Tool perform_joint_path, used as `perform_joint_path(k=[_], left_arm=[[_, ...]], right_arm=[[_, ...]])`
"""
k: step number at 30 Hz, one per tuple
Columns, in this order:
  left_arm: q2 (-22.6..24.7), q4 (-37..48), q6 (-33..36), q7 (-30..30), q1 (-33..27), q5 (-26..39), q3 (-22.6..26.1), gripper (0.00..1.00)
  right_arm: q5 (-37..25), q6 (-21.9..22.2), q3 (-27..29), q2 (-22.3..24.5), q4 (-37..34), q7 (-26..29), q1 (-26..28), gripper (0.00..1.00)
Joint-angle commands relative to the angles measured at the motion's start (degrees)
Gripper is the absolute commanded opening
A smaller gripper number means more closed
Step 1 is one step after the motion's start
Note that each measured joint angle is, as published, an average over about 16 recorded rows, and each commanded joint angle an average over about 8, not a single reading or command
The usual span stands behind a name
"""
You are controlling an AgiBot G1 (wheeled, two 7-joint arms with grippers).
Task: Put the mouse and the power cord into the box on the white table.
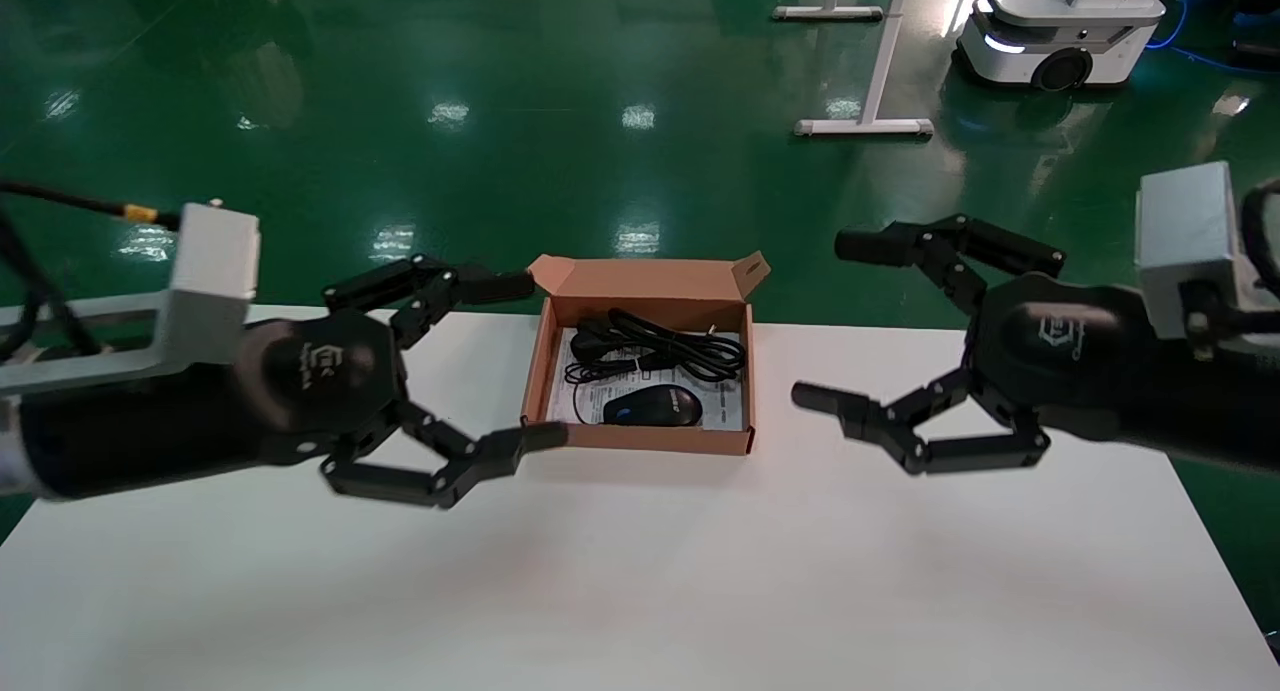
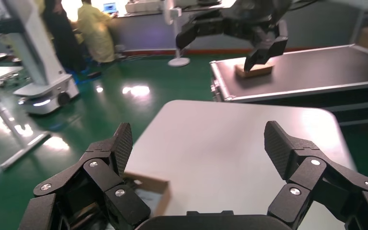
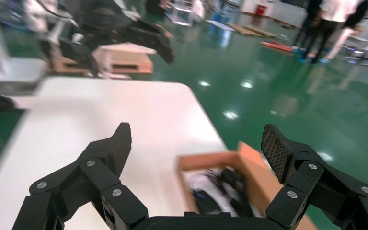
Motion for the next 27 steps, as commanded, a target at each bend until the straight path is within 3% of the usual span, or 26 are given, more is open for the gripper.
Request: perform_joint_path(k=[1, 11, 27], left_arm=[[-1.47, -2.02, 1.13, -1.35, 1.24, -1.48, -1.12, 1.0], [-6.95, -9.81, 5.28, -6.1, 5.81, -7.02, -5.22, 1.0], [-6.87, -9.61, 5.23, -6.12, 5.8, -7.0, -5.19, 1.0]], right_arm=[[1.36, -0.75, 0.62, 0.58, 2.51, 2.07, -1.41, 1.0], [7.04, -3.88, 3.16, 2.97, 13.01, 10.43, -7.24, 1.0], [7.17, -3.93, 3.26, 3.04, 13.09, 10.49, -7.38, 1.0]])
